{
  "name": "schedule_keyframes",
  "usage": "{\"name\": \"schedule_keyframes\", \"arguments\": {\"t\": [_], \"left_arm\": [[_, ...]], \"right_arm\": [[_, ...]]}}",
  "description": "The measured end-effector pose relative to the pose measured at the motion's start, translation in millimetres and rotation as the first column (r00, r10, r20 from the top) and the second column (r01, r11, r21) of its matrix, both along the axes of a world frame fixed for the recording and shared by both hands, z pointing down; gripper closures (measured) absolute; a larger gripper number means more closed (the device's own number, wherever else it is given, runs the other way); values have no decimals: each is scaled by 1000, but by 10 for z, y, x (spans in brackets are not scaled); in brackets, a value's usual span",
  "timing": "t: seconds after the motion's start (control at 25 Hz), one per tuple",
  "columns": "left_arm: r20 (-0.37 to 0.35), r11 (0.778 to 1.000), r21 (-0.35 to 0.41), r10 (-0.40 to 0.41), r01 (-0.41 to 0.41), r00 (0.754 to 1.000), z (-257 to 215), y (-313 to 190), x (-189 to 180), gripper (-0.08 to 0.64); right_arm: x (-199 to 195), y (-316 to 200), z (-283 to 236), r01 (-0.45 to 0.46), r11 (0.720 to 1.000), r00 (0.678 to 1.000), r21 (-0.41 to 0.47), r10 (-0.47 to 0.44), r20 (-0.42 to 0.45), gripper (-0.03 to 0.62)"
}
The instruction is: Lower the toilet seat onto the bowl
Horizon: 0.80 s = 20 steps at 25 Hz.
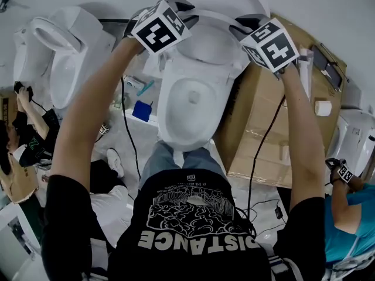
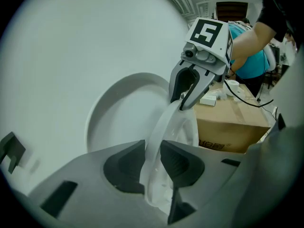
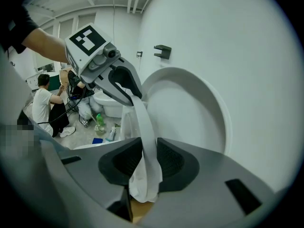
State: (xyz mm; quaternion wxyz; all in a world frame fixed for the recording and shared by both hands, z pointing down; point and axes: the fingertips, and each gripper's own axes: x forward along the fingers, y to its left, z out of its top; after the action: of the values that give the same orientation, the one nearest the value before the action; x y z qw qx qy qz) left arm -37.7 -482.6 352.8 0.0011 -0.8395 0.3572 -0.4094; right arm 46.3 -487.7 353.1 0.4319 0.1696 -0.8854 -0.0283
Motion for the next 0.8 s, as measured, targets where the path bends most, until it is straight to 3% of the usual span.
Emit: {"name": "schedule_keyframes", "arguments": {"t": [0.52, 0.8], "left_arm": [[8, 1000, 0, -12, 12, 1000, -28, 426, 41, 448], [39, 1000, -2, 26, -26, 999, -26, 810, 57, 448]], "right_arm": [[45, 427, -39, -1, 1000, 1000, 24, 1, -5, 489], [54, 798, -35, -25, 999, 999, 31, 26, -31, 482]]}}
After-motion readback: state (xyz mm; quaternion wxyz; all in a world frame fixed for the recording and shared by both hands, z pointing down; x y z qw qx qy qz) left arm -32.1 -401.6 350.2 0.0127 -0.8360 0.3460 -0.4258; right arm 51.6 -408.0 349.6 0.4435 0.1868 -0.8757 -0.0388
